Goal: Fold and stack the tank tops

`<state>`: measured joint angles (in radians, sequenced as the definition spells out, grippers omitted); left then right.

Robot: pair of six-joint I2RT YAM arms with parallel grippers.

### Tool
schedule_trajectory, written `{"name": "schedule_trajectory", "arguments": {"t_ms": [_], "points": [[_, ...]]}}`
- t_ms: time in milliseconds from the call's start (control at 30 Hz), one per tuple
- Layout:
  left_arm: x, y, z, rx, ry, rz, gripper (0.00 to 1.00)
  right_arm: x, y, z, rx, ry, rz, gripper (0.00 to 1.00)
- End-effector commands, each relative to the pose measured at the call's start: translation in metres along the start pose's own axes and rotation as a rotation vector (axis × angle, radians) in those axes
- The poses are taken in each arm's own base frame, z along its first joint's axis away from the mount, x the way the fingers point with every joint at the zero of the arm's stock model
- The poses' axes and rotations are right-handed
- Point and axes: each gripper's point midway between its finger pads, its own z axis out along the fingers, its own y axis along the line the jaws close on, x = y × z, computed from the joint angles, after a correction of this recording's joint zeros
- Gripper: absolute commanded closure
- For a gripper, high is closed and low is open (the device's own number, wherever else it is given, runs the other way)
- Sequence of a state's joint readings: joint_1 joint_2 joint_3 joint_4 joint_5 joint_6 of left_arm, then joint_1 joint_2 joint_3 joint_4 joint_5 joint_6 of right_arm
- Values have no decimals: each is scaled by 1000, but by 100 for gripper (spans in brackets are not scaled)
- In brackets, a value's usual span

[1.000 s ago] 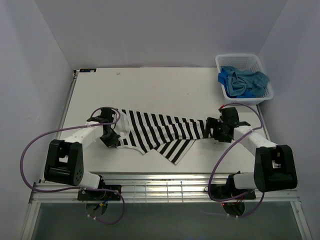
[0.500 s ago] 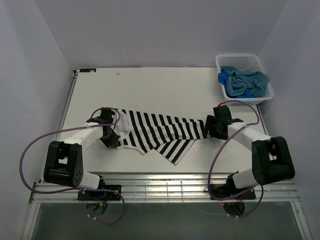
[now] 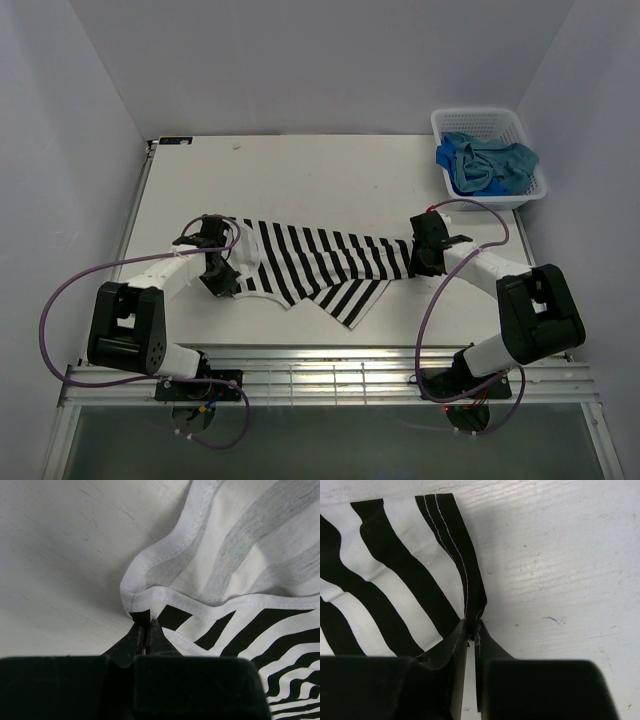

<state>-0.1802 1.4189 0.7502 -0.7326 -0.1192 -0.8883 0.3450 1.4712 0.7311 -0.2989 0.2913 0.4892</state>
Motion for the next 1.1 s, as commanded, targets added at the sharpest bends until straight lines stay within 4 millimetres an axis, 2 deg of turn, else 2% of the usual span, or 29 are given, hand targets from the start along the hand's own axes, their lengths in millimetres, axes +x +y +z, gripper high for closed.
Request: {"name": "schedule_trajectory", "arguments": {"t_ms": [0, 67, 133, 167, 233, 300, 333, 400, 433, 467, 500, 533, 567, 600, 667, 700, 733, 767, 800, 833, 900, 933, 967, 1000, 1033, 1067], "points": [[-8, -5, -9, 33, -33, -6, 100, 19, -6, 1, 37, 67, -3, 91], [-14, -13, -16, 59, -46, 1, 100, 8, -2, -4, 16, 33, 0, 92], [-22, -21, -26, 90, -73, 4, 100, -20, 8, -20, -21, -39, -5, 92], [-32, -31, -37, 124, -101, 5, 100, -30, 13, -28, -44, -66, -8, 92], [-48, -42, -60, 182, -165, 0, 100, -66, 26, -60, -119, -174, -14, 92], [-69, -57, -97, 257, -248, -6, 100, -91, 39, -91, -203, -253, -27, 92], [-75, -57, -109, 262, -271, -13, 100, -101, 44, -115, -261, -303, -26, 92], [-94, -69, -150, 338, -352, -36, 100, -111, 46, -141, -304, -353, -30, 92], [-98, -71, -163, 358, -371, -41, 100, -115, 46, -166, -346, -390, -44, 92], [-108, -79, -188, 410, -414, -46, 100, -118, 43, -179, -357, -413, -43, 92], [-112, -81, -204, 439, -439, -49, 100, -120, 42, -191, -369, -432, -40, 92], [-115, -82, -219, 465, -458, -51, 100, -125, 40, -216, -400, -478, -41, 92], [-118, -84, -233, 489, -477, -51, 100, -128, 38, -228, -415, -506, -40, 92], [-127, -88, -262, 537, -523, -61, 100, -132, 37, -242, -431, -537, -35, 92], [-134, -90, -286, 566, -565, -58, 100, -142, 35, -279, -474, -627, -43, 92], [-138, -90, -297, 581, -586, -62, 100, -145, 34, -290, -482, -650, -43, 92], [-145, -91, -317, 609, -630, -65, 100, -148, 33, -299, -489, -671, -47, 92], [-151, -91, -322, 604, -654, -73, 100, -155, 33, -310, -494, -701, -50, 92], [-157, -93, -336, 622, -686, -80, 100, -158, 33, -312, -490, -705, -53, 92], [-163, -95, -341, 621, -706, -73, 100, -162, 34, -314, -485, -713, -60, 92], [-174, -108, -334, 601, -701, -60, 100, -174, 34, -322, -478, -740, -70, 92], [-181, -116, -339, 614, -712, -54, 100, -180, 38, -316, -463, -729, -80, 92], [-188, -122, -334, 601, -711, -42, 100, -186, 38, -314, -448, -729, -86, 92], [-196, -137, -312, 572, -672, -17, 100, -197, 38, -322, -439, -760, -100, 92], [-206, -146, -316, 588, -680, -11, 100, -208, 40, -308, -407, -737, -104, 92], [-217, -152, -310, 585, -675, -8, 100, -217, 41, -304, -394, -736, -110, 92]]}}
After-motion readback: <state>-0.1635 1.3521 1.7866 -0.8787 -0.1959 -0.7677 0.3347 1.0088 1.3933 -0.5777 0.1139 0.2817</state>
